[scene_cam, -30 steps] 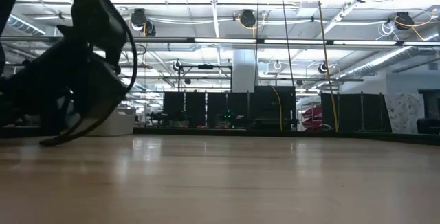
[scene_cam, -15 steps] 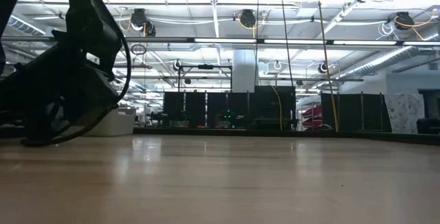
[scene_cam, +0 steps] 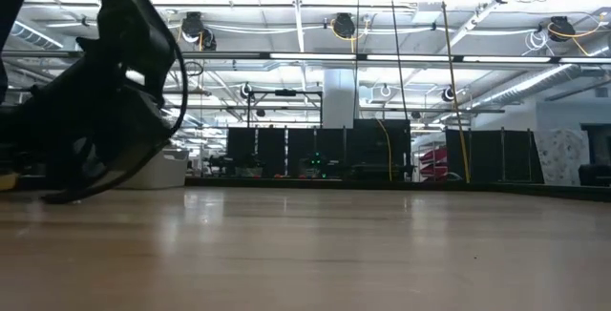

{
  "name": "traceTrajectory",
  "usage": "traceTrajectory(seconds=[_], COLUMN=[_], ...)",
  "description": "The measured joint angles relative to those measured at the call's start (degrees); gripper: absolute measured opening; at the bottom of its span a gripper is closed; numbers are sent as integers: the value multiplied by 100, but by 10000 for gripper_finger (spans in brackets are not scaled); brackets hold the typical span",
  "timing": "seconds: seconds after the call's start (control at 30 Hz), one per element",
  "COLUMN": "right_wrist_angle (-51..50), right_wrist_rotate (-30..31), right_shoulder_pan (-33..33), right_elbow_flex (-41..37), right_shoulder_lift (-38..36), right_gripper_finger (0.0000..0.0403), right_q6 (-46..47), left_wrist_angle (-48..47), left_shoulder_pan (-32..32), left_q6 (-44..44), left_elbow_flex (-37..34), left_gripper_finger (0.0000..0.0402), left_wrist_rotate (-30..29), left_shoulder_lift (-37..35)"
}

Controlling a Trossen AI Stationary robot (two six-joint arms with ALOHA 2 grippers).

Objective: Sort blocks by size
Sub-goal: Put the yellow cylindrical block into the blue bin

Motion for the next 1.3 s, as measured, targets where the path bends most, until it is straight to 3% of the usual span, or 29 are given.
traceTrajectory(seconds=[0.3, 0.43, 0.87, 1.07, 1.3], right_wrist_angle=[16, 121, 1856, 2985, 3852], right_wrist_rotate=[695, 980, 961, 955, 924], right_shoulder_pan=[-390, -840, -2174, -2508, -2897], right_elbow_flex=[0, 0, 0, 0, 0], right_shoulder_lift=[0, 0, 0, 0, 0], right_gripper_finger=[194, 194, 194, 194, 205], right_q6=[-1199, -1888, -4152, -5899, -7974], left_wrist_angle=[-40, 430, 4543, 6139, 7964], left_shoulder_pan=[4, 4, -52, -119, -122], left_q6=[13, -28, -170, -17, -15], left_elbow_flex=[796, 1266, 1745, 1745, 1745], left_gripper_finger=[290, 290, 290, 291, 293], left_wrist_rotate=[-255, -284, -15, 103, 765], left_shoulder_lift=[-383, -670, -1398, -1395, -1395])
